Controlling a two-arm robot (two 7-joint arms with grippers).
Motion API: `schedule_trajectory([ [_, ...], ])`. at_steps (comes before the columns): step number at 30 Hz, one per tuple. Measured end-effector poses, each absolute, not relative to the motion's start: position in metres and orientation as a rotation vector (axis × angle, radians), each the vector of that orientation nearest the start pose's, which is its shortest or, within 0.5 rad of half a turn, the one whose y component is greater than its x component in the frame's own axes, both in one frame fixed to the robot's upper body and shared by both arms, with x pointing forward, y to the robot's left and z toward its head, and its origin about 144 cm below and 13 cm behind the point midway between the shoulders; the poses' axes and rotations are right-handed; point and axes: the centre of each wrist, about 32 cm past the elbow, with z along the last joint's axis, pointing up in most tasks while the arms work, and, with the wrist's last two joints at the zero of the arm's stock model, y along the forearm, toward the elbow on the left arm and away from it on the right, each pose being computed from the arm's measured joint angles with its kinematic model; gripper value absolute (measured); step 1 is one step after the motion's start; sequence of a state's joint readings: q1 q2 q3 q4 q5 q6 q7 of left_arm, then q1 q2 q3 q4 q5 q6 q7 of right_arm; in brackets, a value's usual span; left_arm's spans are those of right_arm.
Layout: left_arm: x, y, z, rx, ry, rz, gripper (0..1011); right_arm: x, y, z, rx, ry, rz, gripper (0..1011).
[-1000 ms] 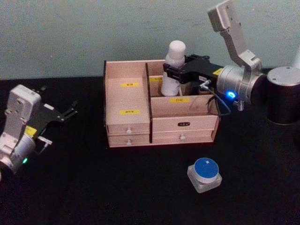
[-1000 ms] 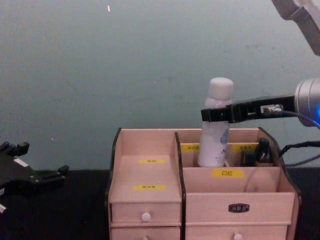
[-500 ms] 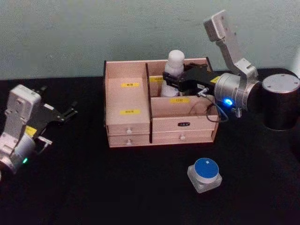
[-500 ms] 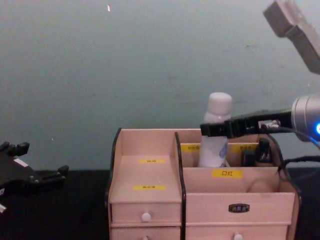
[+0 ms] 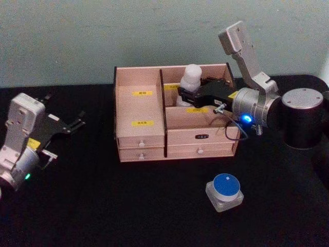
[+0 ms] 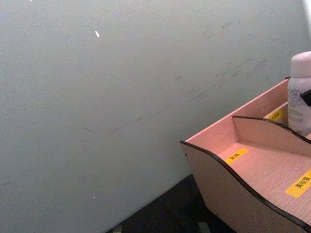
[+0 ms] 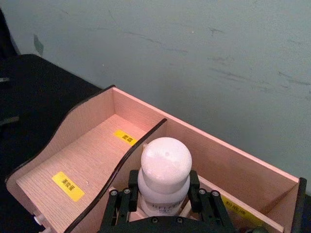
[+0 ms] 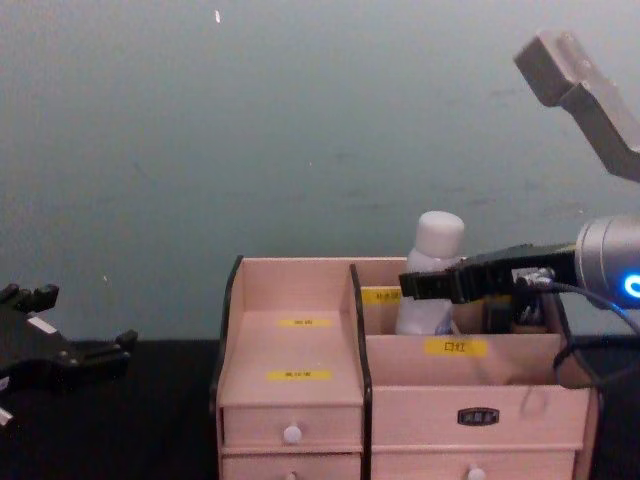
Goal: Pick up the facial cleanser and watermelon frost from the table and place them into the tiered storage box.
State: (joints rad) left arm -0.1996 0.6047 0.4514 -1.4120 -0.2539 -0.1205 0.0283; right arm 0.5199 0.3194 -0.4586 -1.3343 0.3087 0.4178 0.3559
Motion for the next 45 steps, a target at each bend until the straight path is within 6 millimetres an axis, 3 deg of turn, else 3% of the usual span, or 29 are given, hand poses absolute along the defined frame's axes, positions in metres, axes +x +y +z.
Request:
schedule_trajectory([
  [26,0.4886,0.3097,1.1398,0.304,-0.285,1.248,1001,0.5746,-0.2133,1.2273,-0.351,0.092,-0.913,597],
  [38,0.4886,0.3097,1.1398,0.305,-0.285,1.248,1001,0.5746,-0.2137,1.2273,-0.353,0.095,-0.913,942],
  [41,0.4886,0.3097,1.1398,0.304,-0.285,1.248,1001,0.5746,-0.2137,1.2274,-0.353,0.094,-0.913,1000],
  [45,0.4886,0.3097,1.1398,0.304,-0.285,1.248,1001,0.5746,-0.2136,1.2275,-0.353,0.094,-0.913,1000],
])
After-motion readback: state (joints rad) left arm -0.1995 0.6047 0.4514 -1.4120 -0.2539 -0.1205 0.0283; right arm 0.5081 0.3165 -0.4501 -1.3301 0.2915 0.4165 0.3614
